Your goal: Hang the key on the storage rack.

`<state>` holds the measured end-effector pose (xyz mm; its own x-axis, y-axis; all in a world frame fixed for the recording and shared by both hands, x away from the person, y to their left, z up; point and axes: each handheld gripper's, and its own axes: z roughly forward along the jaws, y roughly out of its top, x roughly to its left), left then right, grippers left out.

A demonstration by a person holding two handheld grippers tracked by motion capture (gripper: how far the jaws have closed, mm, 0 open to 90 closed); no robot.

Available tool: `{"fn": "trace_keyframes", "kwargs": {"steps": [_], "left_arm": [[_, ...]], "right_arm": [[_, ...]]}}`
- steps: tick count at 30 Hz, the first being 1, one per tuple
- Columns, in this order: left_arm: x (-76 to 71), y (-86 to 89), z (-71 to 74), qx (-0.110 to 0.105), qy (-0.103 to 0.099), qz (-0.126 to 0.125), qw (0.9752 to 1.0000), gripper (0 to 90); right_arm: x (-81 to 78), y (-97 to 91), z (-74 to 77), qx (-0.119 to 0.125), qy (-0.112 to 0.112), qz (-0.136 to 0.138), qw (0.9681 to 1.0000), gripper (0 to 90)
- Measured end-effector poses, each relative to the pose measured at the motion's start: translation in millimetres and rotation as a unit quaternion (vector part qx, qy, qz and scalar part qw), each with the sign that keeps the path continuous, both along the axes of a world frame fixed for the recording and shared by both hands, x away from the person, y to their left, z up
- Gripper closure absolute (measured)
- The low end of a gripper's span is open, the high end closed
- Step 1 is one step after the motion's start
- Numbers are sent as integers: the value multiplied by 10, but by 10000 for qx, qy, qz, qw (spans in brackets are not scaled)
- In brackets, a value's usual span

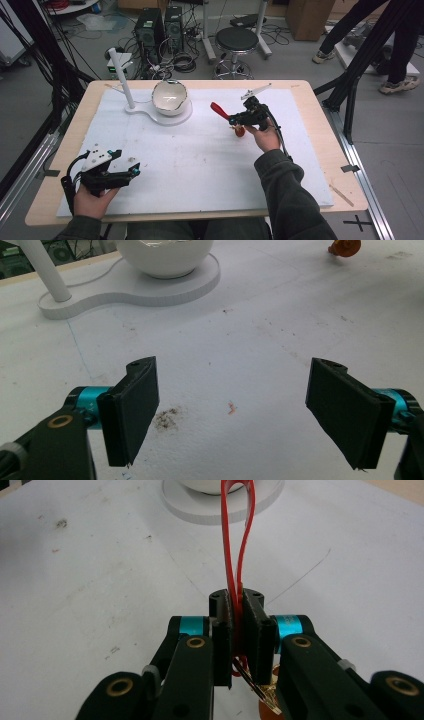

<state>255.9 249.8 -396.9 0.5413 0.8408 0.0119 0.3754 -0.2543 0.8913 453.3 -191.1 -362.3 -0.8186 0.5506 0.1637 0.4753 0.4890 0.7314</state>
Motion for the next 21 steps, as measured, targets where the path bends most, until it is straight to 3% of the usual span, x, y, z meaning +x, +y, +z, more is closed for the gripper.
{"fn": "trace_keyframes", "kwargs": {"steps": [5,21], "left_arm": [[-2,-3,1,-9,5,7,10000,216],[-4,0,6,-2,1,-7,10000,216]], "right_arm": [[-18,-7,49,126,-110,43,9999,834],[-52,104,226,144,-272,205,9993,834]]}}
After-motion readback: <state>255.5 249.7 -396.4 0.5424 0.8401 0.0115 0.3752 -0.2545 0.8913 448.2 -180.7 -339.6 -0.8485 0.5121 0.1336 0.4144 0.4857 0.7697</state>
